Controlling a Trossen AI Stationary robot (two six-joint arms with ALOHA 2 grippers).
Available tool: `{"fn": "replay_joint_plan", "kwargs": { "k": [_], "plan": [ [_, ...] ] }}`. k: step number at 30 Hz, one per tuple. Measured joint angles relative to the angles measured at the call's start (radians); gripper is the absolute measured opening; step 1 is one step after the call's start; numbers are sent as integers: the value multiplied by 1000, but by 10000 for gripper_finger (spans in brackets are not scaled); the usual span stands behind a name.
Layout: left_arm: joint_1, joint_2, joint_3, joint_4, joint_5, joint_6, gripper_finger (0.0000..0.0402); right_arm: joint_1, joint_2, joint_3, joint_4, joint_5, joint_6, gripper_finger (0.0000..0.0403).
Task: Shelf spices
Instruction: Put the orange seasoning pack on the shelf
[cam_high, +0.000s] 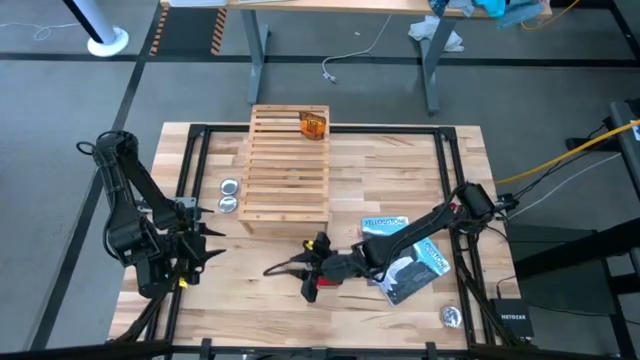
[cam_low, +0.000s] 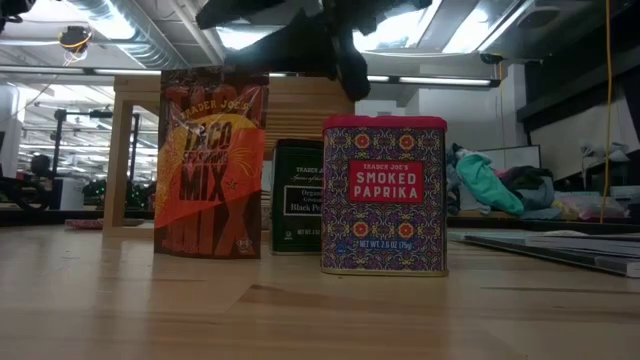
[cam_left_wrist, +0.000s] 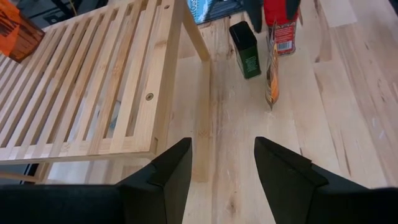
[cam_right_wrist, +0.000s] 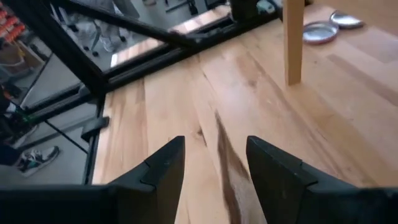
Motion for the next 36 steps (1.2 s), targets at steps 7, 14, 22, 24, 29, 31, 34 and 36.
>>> {"fn": "replay_joint_plan", "kwargs": {
  "k": [7, 14, 22, 24, 29, 31, 34, 36],
  "plan": [
    [0, 0, 0, 0, 0, 0, 169, 20, 2, 0, -20, 25, -7, 177],
    [0, 0, 0, 0, 0, 0, 169, 31, 20, 0, -43, 30, -29, 177],
    [0, 0, 0, 0, 0, 0, 169, 30, 75, 0, -38, 27, -31, 177],
    [0, 0, 0, 0, 0, 0, 169, 30, 75, 0, -38, 45, -40, 177],
    [0, 0, 0, 0, 0, 0, 169, 30, 75, 0, -36, 88, -93, 177],
    [0, 0, 0, 0, 0, 0, 169, 30, 75, 0, -36, 106, -108, 177],
    [0, 0, 0, 0, 0, 0, 169, 30, 75, 0, -41, 131, -113, 177],
    [0, 0, 0, 0, 0, 0, 169, 30, 75, 0, -41, 137, -113, 171]
  ]
}}
